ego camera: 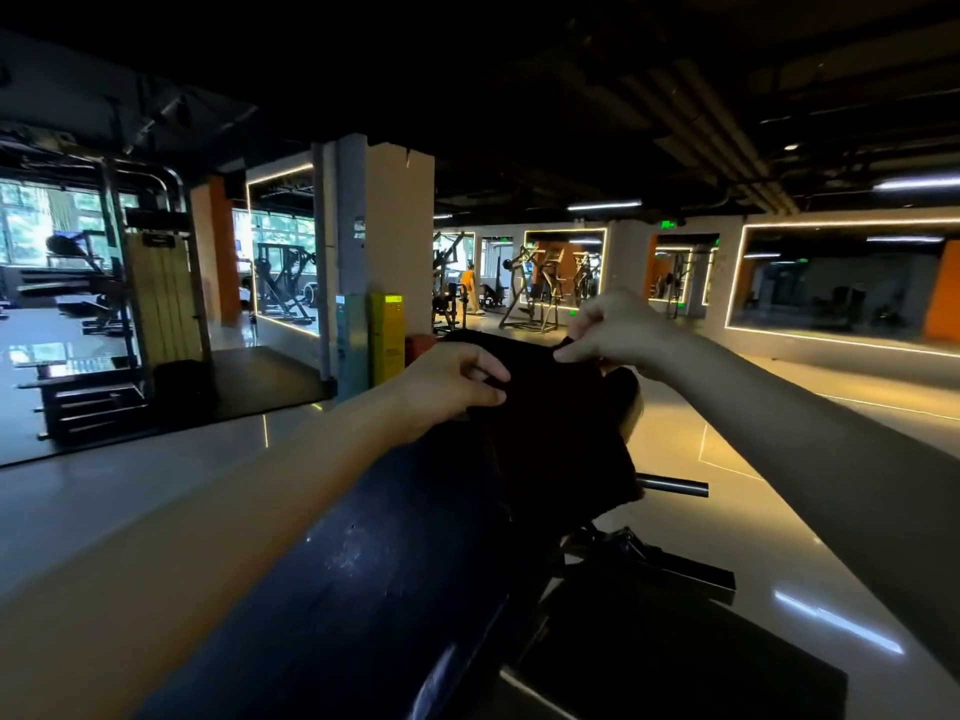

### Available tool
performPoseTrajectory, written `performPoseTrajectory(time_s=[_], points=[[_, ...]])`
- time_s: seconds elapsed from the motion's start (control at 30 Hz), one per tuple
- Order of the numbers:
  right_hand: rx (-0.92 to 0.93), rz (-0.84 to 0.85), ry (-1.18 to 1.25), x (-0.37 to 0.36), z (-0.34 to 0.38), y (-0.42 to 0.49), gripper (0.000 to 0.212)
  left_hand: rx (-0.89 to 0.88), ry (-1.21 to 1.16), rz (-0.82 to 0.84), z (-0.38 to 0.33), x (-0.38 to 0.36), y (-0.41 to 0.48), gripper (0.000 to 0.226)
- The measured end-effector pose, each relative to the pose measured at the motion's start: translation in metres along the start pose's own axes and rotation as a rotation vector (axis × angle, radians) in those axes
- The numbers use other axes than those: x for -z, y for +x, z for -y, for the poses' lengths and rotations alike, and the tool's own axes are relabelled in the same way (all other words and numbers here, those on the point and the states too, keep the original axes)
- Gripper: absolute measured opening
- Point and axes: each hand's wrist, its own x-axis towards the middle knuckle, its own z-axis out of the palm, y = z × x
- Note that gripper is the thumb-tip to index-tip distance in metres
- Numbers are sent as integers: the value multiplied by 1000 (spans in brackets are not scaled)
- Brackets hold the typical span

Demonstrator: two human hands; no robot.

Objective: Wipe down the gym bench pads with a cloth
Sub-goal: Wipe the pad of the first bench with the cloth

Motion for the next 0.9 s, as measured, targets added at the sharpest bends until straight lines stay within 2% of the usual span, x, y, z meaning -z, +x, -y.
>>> performPoseTrajectory(time_s=[0.23, 0.4, 0.53, 0.63, 0.7, 0.8, 0.83, 0.9], points=[[201, -78, -412, -33, -35, 57, 35, -58, 193, -109, 36, -19, 51, 23], [383, -140, -682, -42, -45, 67, 26, -183, 479, -184, 52, -25, 63, 21], [456, -171, -774, -39, -40, 59, 35, -216, 552, -178, 63, -27, 66, 19], [536, -221, -735, -46, -30, 38, 30, -194, 513, -197, 70, -26, 66, 22], [503, -92, -676, -59, -24, 16, 48, -190, 516, -198, 75, -25, 66, 30], [285, 229, -880, -84, -29, -10, 88, -141, 495, -189, 77, -21, 58, 44], [243, 277, -970, -91, -35, -14, 92, -122, 495, -170, 80, -19, 55, 47], [253, 247, -1060, -99, -45, -16, 88, -79, 480, -114, 84, -15, 45, 53]])
